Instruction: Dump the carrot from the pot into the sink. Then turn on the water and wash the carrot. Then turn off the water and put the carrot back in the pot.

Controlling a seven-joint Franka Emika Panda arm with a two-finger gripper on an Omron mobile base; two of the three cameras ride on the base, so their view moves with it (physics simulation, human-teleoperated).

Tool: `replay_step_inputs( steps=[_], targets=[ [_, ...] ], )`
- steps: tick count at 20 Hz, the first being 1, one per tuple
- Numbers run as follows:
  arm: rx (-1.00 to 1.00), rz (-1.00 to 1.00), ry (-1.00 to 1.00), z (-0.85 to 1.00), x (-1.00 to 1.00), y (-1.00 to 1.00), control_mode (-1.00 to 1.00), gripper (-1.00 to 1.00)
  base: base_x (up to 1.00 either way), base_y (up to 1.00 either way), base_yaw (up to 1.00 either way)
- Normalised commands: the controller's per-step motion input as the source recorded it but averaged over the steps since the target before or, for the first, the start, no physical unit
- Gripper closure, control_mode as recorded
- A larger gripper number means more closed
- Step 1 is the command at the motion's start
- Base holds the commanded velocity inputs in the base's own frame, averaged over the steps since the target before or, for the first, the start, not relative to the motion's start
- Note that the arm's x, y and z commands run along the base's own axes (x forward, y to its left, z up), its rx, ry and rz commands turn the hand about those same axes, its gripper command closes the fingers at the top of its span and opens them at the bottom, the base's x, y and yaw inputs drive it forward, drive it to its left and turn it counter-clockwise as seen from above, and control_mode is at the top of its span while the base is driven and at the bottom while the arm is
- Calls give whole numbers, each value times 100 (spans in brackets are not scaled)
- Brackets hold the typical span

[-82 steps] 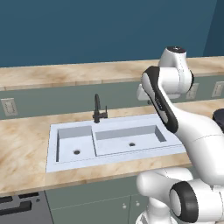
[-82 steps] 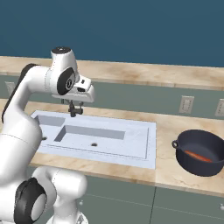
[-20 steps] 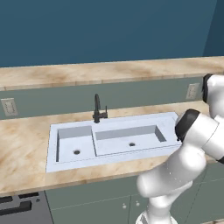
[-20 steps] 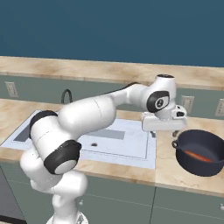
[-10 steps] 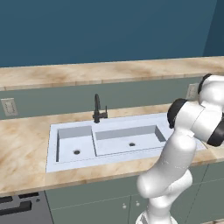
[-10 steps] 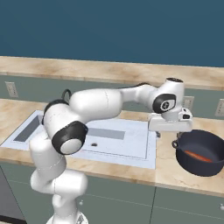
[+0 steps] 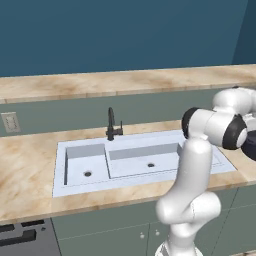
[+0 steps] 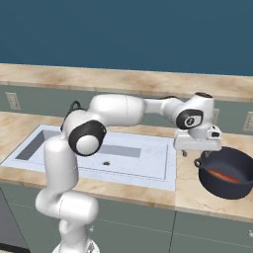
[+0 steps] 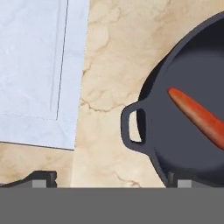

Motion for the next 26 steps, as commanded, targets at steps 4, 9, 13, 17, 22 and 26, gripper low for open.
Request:
replay_step_inputs(
  steps=[4,9,13,17,22,26],
  targets=[
    [0,0,0,-29,28,-15,-100,-100,0,0,0],
    [0,0,0,-34,24,-17,-100,-100,0,0,0],
    [0,0,0,-37,18,-10,-100,-100,0,0,0],
    [0,0,0,-37,9,-4,-100,-100,0,0,0],
    [0,0,0,-36,0,0,-100,-100,0,0,0],
    [0,0,0,-36,0,0,-100,-100,0,0,0]
  ],
)
